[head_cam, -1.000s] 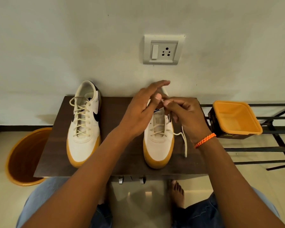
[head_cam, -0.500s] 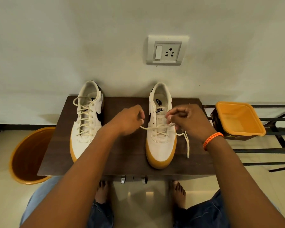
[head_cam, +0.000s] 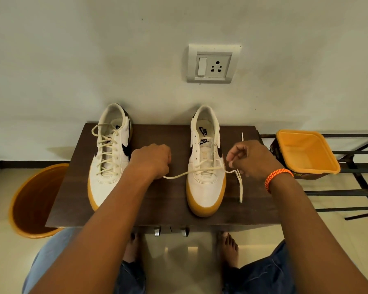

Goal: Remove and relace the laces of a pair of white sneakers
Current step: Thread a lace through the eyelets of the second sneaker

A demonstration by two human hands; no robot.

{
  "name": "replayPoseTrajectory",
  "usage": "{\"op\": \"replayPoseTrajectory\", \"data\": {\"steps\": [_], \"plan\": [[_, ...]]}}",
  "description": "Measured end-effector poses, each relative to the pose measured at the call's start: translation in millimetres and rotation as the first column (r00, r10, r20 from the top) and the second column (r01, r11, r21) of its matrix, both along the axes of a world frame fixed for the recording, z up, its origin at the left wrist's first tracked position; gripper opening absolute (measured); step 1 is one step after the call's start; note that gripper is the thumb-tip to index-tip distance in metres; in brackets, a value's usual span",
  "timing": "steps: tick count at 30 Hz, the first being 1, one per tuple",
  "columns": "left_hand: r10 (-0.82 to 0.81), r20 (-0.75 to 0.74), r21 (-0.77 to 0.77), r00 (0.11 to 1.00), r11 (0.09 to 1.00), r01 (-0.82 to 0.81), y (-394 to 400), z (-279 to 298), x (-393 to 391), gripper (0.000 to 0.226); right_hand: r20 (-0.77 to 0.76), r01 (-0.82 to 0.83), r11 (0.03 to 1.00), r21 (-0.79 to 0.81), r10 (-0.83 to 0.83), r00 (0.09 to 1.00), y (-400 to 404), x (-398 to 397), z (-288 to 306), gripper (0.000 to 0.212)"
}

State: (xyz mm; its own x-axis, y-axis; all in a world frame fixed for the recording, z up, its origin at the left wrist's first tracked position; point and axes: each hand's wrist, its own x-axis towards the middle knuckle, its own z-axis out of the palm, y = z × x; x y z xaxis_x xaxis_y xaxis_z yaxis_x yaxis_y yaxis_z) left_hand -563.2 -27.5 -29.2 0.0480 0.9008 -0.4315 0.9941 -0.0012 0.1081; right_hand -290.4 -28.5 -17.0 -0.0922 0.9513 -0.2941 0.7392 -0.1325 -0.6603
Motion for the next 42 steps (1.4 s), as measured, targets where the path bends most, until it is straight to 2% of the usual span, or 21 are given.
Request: {"op": "replayPoseTrajectory", "data": {"steps": [3, 7, 9, 10, 12, 14, 16, 18, 20, 23, 26, 28, 30, 32, 35, 39, 42], "plan": [[-0.009, -0.005, 0.111, 1.000, 0.994, 0.010, -0.5, -1.1, 3.9, 0.031, 0.087, -0.064, 0.992, -0.112, 0.074, 0.993, -1.6, -4.6, -7.0, 0.022], [-0.014, 0.186, 0.353, 0.983, 0.934, -0.054, 2.2, -1.9, 16.8, 0.016, 0.143, -0.060, 0.995, -0.075, 0.070, 0.987, 0.0, -7.4, -11.7, 0.017], [-0.044, 0.339, 0.414, 0.940, 0.904, -0.107, 3.5, 0.4, 26.7, 0.013, 0.071, -0.056, 0.995, -0.084, 0.062, 0.996, 0.6, -0.8, -4.4, 0.014], [-0.066, 0.412, 0.414, 0.909, 0.902, -0.122, 3.8, 2.1, 32.0, 0.014, -0.014, -0.059, 0.994, -0.097, 0.058, 0.998, -0.2, 3.1, 1.5, 0.009], [-0.116, 0.565, 0.381, 0.817, 0.915, -0.133, 2.4, 5.2, 42.4, 0.014, -0.203, -0.054, 0.993, -0.109, 0.031, 0.979, -3.6, 10.0, 15.5, 0.015], [-0.121, 0.751, 0.267, 0.649, 0.955, -0.131, -2.7, 10.5, 52.5, 0.019, -0.367, -0.044, 0.993, -0.113, -0.001, 0.930, -6.9, 15.3, 28.4, 0.023], [-0.105, 0.855, 0.167, 0.508, 0.983, -0.078, -7.9, 16.4, 59.9, 0.031, -0.517, -0.076, 0.992, -0.099, 0.014, 0.856, -9.0, 16.9, 36.9, 0.019], [-0.040, 0.926, 0.058, 0.376, 0.998, -0.038, -10.7, 21.1, 64.7, 0.037, -0.636, -0.114, 0.988, -0.101, 0.024, 0.771, -10.6, 17.0, 39.9, 0.025], [0.066, 0.969, -0.073, 0.237, 0.997, 0.021, -13.0, 24.7, 67.4, 0.037, -0.692, -0.136, 0.985, -0.104, 0.027, 0.721, -10.7, 14.2, 39.2, 0.030], [0.173, 0.977, -0.187, 0.125, 0.976, 0.111, -16.5, 28.6, 69.5, 0.033, -0.661, -0.087, 0.996, -0.012, 0.057, 0.749, -7.4, 8.7, 33.7, 0.026], [0.165, 0.982, -0.176, 0.095, 0.978, 0.116, -16.2, 28.6, 70.1, 0.028, -0.618, 0.009, 0.997, 0.080, 0.043, 0.785, -5.8, 7.0, 31.6, 0.021], [0.126, 0.984, -0.132, 0.129, 0.990, 0.042, -14.5, 25.0, 70.5, 0.027, -0.608, 0.048, 0.993, 0.112, 0.030, 0.793, -6.2, 6.5, 31.4, 0.018], [0.057, 0.978, -0.051, 0.199, 0.998, -0.038, -13.2, 22.2, 70.7, 0.019, -0.628, 0.093, 0.986, 0.136, 0.013, 0.778, -6.1, 3.9, 30.5, 0.013], [0.031, 0.975, -0.019, 0.222, 0.998, -0.053, -14.3, 22.3, 71.8, 0.019, -0.634, 0.126, 0.975, 0.183, 0.019, 0.773, -4.6, 0.5, 28.9, 0.010], [0.073, 0.983, -0.074, 0.166, 0.997, 0.000, -15.8, 25.3, 72.4, 0.026, -0.619, 0.190, 0.958, 0.214, -0.018, 0.785, -2.0, 0.0, 26.4, 0.017], [0.099, 0.994, -0.102, 0.034, 0.992, 0.079, -17.6, 34.0, 67.8, 0.030, -0.643, 0.218, 0.957, 0.189, -0.047, 0.765, -1.8, 1.0, 29.6, 0.011], [0.123, 0.992, -0.121, -0.025, 0.991, 0.063, -15.9, 38.4, 62.2, 0.030, -0.801, 0.253, 0.962, 0.101, -0.072, 0.595, 0.6, 3.6, 29.5, 0.011]]}}
